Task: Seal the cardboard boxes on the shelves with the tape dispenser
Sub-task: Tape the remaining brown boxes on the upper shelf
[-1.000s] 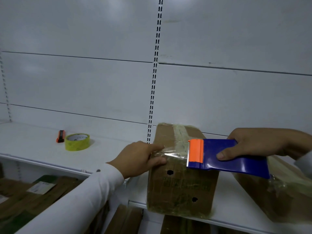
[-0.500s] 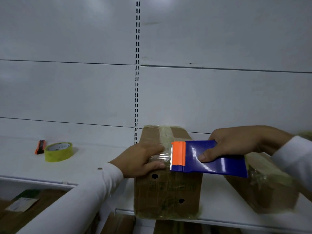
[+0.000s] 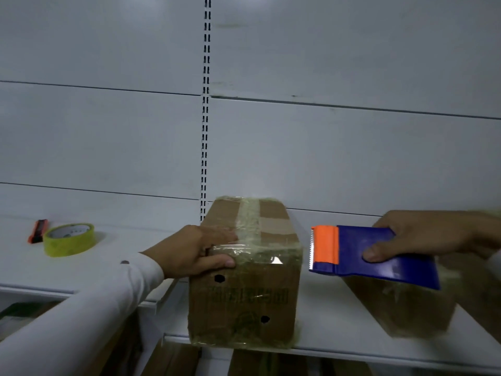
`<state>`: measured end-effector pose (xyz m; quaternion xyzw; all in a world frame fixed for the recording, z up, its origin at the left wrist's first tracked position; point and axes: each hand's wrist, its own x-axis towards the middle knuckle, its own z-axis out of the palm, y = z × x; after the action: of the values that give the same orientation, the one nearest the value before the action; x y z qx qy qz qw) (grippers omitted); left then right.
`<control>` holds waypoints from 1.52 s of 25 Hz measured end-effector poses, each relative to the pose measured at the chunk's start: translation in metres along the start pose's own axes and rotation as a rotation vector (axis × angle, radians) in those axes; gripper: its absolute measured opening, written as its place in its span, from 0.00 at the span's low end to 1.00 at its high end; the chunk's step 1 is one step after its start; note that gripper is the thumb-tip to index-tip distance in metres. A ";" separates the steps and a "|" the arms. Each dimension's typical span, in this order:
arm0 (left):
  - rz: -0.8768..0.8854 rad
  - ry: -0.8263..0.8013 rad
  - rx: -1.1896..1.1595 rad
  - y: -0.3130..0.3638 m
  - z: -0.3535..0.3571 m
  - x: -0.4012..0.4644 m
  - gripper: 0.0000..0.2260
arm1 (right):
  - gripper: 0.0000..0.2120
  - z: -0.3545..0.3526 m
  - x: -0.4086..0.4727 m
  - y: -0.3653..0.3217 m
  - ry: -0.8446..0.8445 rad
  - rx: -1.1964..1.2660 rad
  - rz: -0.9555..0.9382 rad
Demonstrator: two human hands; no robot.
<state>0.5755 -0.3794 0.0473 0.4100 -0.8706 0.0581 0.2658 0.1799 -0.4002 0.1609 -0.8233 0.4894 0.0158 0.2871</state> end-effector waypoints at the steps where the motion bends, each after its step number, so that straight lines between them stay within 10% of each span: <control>1: 0.015 -0.013 0.005 0.002 -0.001 0.002 0.22 | 0.25 0.006 0.007 0.003 0.015 -0.004 0.002; 8: -0.095 -0.019 0.450 0.044 -0.002 0.040 0.37 | 0.35 0.036 0.038 0.016 0.118 0.039 -0.026; 23: 0.019 -0.126 0.306 0.055 0.029 0.052 0.27 | 0.21 0.024 0.004 0.035 0.058 -0.055 -0.096; 33: -0.057 -0.152 0.297 0.056 0.028 0.049 0.30 | 0.26 0.067 0.046 -0.006 0.405 -0.810 0.205; 38: -0.301 -0.016 0.373 0.080 0.045 0.069 0.28 | 0.36 0.067 0.033 0.020 0.548 -0.599 0.137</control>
<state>0.4610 -0.3880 0.0533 0.5776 -0.7759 0.1743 0.1841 0.1980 -0.4006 0.0855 -0.8097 0.5751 -0.0436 -0.1078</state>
